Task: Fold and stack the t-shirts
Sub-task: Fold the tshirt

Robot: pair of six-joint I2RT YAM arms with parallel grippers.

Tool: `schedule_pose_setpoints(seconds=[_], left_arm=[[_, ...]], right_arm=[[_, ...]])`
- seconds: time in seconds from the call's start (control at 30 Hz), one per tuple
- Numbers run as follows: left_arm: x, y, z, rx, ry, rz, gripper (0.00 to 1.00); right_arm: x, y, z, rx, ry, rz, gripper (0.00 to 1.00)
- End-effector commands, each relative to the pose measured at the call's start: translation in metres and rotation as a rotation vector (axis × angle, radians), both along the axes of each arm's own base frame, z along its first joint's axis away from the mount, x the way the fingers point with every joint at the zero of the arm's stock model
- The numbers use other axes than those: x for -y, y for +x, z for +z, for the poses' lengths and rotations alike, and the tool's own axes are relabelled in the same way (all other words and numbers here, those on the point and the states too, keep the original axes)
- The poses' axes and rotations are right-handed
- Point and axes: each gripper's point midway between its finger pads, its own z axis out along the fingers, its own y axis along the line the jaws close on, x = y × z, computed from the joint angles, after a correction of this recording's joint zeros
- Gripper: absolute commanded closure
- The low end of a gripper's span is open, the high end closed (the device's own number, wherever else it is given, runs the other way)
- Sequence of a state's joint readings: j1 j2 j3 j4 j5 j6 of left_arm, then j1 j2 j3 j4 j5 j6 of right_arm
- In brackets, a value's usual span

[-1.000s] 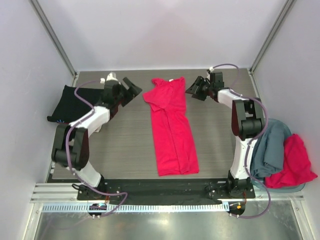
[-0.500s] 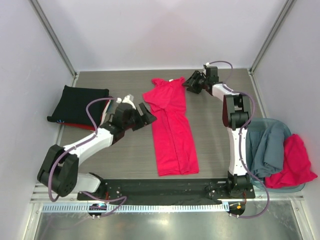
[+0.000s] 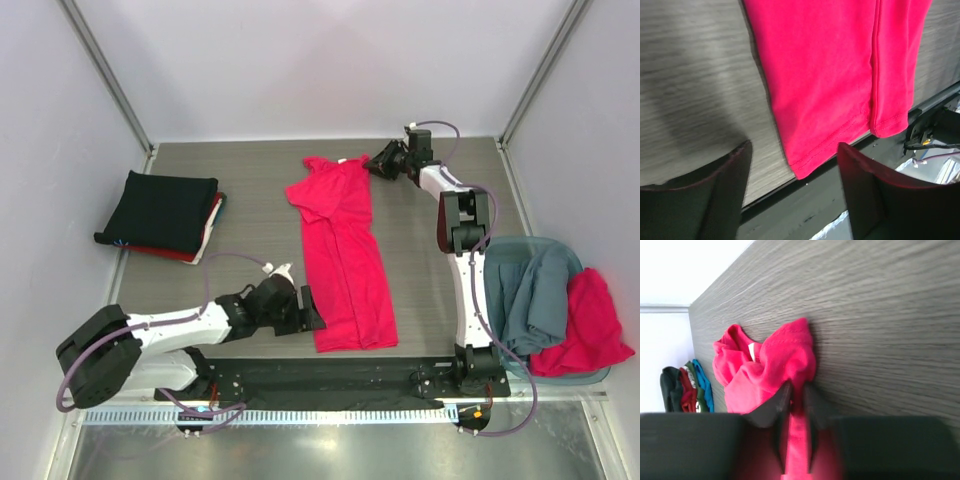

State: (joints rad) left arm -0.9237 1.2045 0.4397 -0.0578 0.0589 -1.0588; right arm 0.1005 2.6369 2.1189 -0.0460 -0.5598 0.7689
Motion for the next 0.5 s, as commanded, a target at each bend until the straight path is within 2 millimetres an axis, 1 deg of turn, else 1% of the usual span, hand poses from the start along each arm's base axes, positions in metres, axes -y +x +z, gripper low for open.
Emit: schedule_pose_setpoints(seconds=[0.0, 0.03, 0.07, 0.1, 0.13, 0.27, 0.3, 0.37, 0.4, 0.47], left_arm=[[0.006, -0.008, -0.004, -0.029, -0.011, 0.049, 0.33], [0.010, -0.012, -0.004, -0.048, -0.027, 0.039, 0.42], [0.012, -0.015, -0.005, -0.057, -0.028, 0.034, 0.46], [0.015, -0.019, -0.005, -0.058, -0.032, 0.021, 0.49], [0.017, -0.020, -0.004, -0.060, -0.038, 0.019, 0.52], [0.016, -0.029, -0.011, -0.086, -0.025, 0.014, 0.57], [0.020, -0.028, -0.010, -0.083, -0.048, 0.009, 0.60], [0.022, -0.032, -0.014, -0.101, -0.063, -0.002, 0.62], [0.026, -0.031, -0.018, -0.102, -0.072, -0.004, 0.67], [0.030, -0.031, -0.020, -0.106, -0.091, -0.011, 0.73]], right_arm=[[-0.001, 0.004, -0.003, -0.019, 0.020, -0.009, 0.83], [-0.002, 0.005, -0.004, -0.019, 0.024, -0.008, 0.90], [-0.002, 0.005, -0.007, -0.023, 0.027, -0.008, 0.91], [-0.002, 0.006, -0.005, -0.018, 0.027, -0.008, 0.93], [0.000, 0.008, -0.005, -0.015, 0.024, -0.016, 0.99], [0.006, 0.013, -0.008, -0.010, 0.009, -0.042, 0.99], [0.008, 0.014, -0.006, -0.009, 0.014, -0.048, 0.99], [0.012, 0.017, -0.004, -0.006, 0.017, -0.057, 0.99], [0.011, 0.018, 0.000, 0.001, 0.019, -0.058, 0.99], [0.016, 0.020, 0.006, 0.010, 0.020, -0.064, 0.99]])
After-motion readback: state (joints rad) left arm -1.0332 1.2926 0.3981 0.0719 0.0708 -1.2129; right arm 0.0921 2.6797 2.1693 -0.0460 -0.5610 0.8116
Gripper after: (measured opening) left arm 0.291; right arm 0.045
